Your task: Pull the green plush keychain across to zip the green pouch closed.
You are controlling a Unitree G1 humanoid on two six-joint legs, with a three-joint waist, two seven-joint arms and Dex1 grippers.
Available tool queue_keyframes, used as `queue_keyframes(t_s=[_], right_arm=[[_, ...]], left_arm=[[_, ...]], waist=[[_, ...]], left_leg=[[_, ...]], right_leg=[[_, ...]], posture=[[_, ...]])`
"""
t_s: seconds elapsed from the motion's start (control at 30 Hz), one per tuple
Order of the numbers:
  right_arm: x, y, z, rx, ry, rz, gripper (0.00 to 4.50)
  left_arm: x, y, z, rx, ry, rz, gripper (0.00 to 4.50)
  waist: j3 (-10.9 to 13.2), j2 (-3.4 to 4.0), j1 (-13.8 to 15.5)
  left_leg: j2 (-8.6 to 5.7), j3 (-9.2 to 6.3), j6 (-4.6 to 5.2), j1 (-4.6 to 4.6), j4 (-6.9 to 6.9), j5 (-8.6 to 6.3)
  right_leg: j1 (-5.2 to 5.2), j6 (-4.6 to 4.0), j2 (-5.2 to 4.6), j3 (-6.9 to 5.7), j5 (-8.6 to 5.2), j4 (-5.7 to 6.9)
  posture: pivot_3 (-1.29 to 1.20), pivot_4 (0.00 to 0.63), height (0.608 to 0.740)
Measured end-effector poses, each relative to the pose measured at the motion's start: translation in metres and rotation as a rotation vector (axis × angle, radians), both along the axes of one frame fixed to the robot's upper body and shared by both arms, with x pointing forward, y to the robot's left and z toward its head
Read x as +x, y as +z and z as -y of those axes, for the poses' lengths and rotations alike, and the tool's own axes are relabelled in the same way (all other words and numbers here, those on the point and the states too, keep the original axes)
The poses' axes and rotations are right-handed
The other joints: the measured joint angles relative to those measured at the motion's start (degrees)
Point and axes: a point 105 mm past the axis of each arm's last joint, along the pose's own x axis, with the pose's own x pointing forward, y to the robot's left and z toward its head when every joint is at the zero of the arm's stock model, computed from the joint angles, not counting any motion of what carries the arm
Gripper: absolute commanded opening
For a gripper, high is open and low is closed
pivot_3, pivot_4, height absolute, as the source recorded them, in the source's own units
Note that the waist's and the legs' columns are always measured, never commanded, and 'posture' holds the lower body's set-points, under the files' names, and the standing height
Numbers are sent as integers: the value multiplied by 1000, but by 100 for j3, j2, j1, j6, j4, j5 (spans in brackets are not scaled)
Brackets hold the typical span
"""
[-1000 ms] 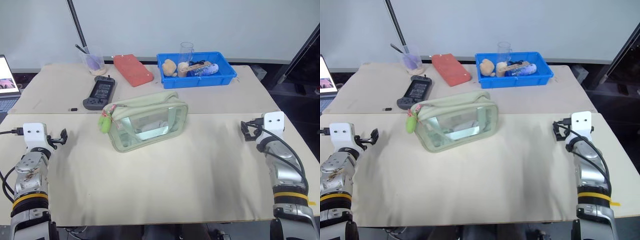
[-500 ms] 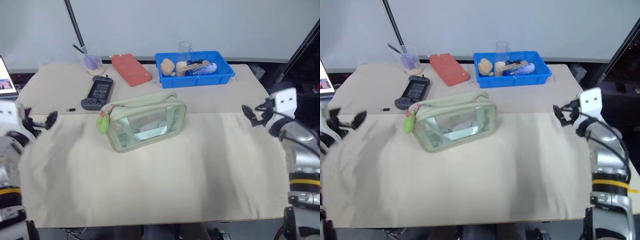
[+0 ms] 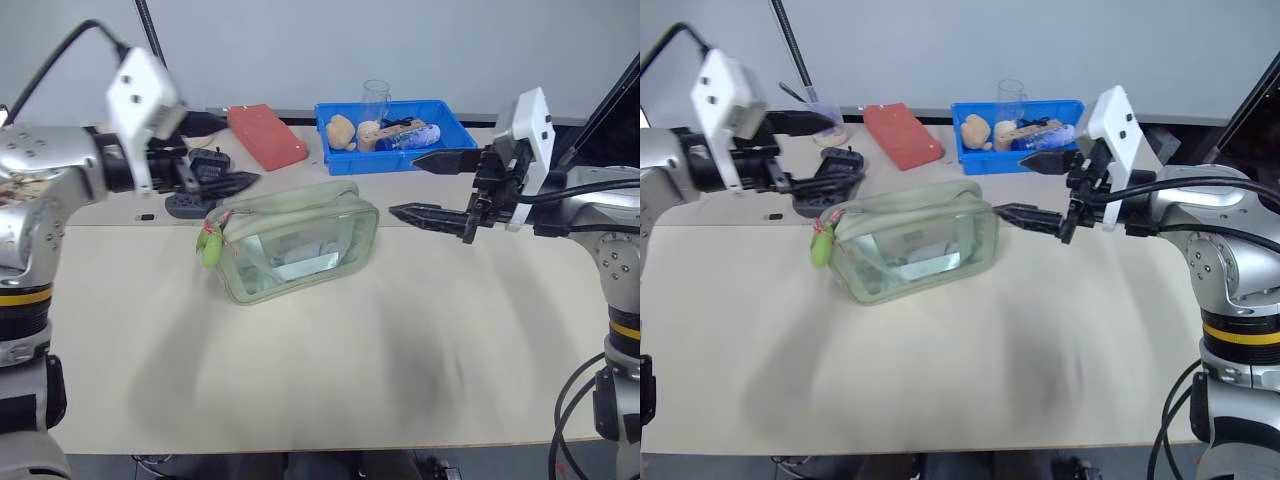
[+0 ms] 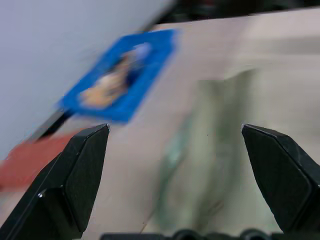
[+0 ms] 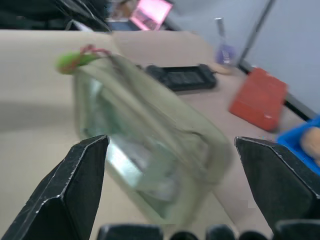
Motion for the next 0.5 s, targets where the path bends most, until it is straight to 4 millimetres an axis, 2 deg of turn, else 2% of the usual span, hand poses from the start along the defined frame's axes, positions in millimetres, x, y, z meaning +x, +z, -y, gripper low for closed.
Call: queue_keyframes(t_s=[0.1, 0.17, 0.3, 0.5], right_arm=[[0, 5, -2, 1, -22, 13, 4471], [-1, 6, -4, -5, -29, 19, 4471], [-5, 5, -4, -35, -39, 11, 4471], [-26, 17, -20, -41, 28, 31, 4471]], left_arm=[[-2, -18, 17, 94, -40, -41, 4500], [1, -34, 19, 177, -28, -66, 4500], [5, -46, 11, 297, 10, -64, 4500], [11, -58, 2, 397, 38, -44, 4500]], waist=[[0, 0, -18], [0, 0, -19], [0, 0, -13], [0, 0, 1]], left_leg=[[3, 0, 0, 1, 0, 0], [5, 0, 1, -3, 0, 1], [3, 0, 1, -30, 3, 1], [4, 0, 2, -43, 13, 1]], right_leg=[[-3, 0, 5, 2, -1, 3], [-12, -1, 9, 4, -1, 8], [-43, -4, 9, 9, 1, 18], [-49, -3, 8, 8, 1, 18]], posture=[[0, 150, 740], [0, 150, 740], [0, 150, 740], [0, 150, 740]])
